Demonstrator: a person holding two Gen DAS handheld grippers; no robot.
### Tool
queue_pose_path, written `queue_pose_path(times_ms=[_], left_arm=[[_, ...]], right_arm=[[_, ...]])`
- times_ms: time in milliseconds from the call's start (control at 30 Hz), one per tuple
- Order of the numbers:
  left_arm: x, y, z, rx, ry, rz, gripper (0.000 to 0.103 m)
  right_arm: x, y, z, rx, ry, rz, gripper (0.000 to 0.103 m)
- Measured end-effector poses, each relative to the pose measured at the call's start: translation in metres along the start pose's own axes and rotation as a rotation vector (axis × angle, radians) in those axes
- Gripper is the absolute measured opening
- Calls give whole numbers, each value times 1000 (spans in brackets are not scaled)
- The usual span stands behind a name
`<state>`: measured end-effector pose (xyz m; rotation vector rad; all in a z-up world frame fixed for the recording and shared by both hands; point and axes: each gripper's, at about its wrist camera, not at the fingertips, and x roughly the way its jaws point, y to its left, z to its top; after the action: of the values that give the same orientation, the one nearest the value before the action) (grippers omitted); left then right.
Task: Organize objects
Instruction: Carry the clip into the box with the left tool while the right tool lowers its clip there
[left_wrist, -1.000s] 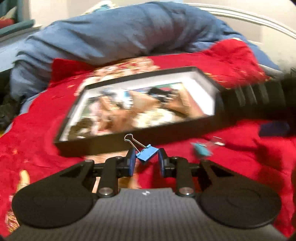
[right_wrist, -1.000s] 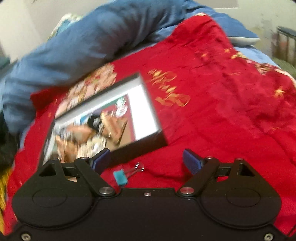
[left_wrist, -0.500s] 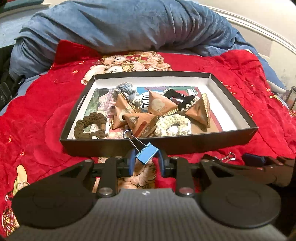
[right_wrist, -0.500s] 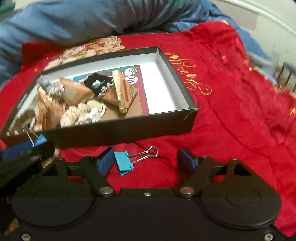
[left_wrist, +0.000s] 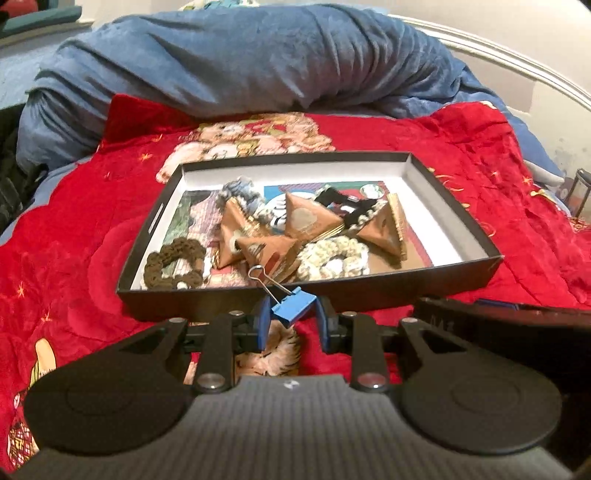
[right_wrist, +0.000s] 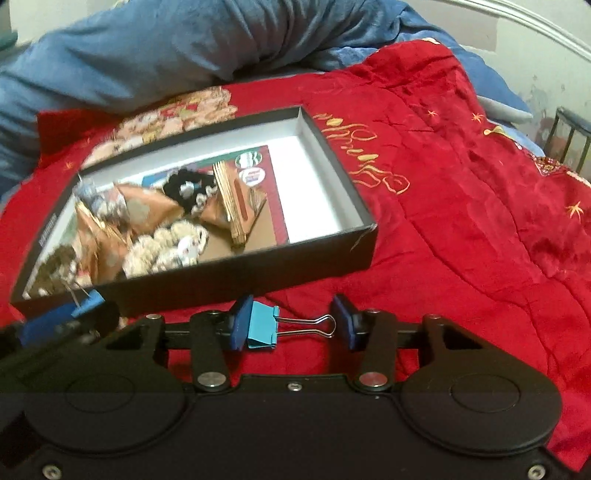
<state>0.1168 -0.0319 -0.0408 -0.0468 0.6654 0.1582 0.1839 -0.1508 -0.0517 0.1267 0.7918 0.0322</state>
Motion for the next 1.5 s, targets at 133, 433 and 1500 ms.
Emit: queue_pose_path(times_ms=[133, 433, 1500], left_arm=[[-10, 3, 6, -22, -31, -25, 25], [-10, -6, 2, 34, -42, -18, 22], [19, 31, 8, 24, -201, 158, 21]], right_arm=[[-15, -1, 9, 32, -34, 54, 46], [-39, 6, 15, 14, -93, 103, 46], [3, 1, 39, 143, -193, 243, 45]])
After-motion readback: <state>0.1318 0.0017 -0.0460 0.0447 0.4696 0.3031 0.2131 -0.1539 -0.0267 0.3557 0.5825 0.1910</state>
